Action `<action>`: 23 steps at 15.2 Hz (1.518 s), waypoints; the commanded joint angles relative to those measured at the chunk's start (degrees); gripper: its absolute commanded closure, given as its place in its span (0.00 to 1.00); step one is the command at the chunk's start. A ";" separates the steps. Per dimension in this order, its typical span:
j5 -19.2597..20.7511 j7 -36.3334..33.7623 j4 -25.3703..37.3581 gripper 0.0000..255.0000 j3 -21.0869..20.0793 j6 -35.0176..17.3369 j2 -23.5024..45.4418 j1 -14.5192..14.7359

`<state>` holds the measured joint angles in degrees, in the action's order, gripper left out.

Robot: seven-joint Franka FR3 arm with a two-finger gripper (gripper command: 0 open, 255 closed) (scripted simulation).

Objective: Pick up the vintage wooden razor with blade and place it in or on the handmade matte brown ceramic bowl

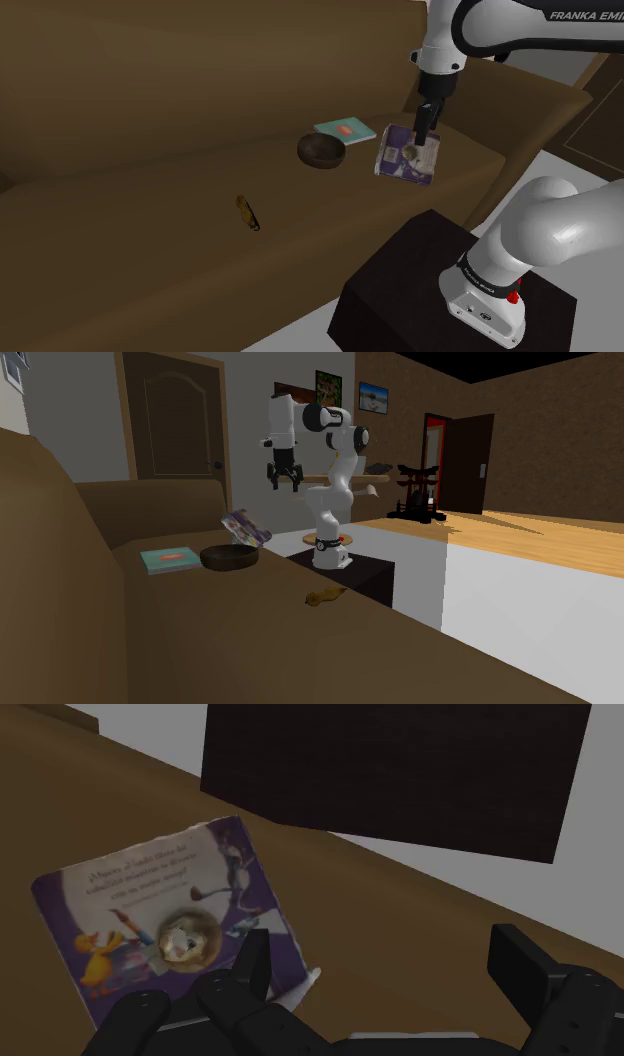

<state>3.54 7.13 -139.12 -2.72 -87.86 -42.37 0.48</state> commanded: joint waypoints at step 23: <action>2.85 -38.69 20.65 0.00 -24.50 -17.04 39.41 3.41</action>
<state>5.14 -29.54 -120.44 -26.50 -104.71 -5.53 3.77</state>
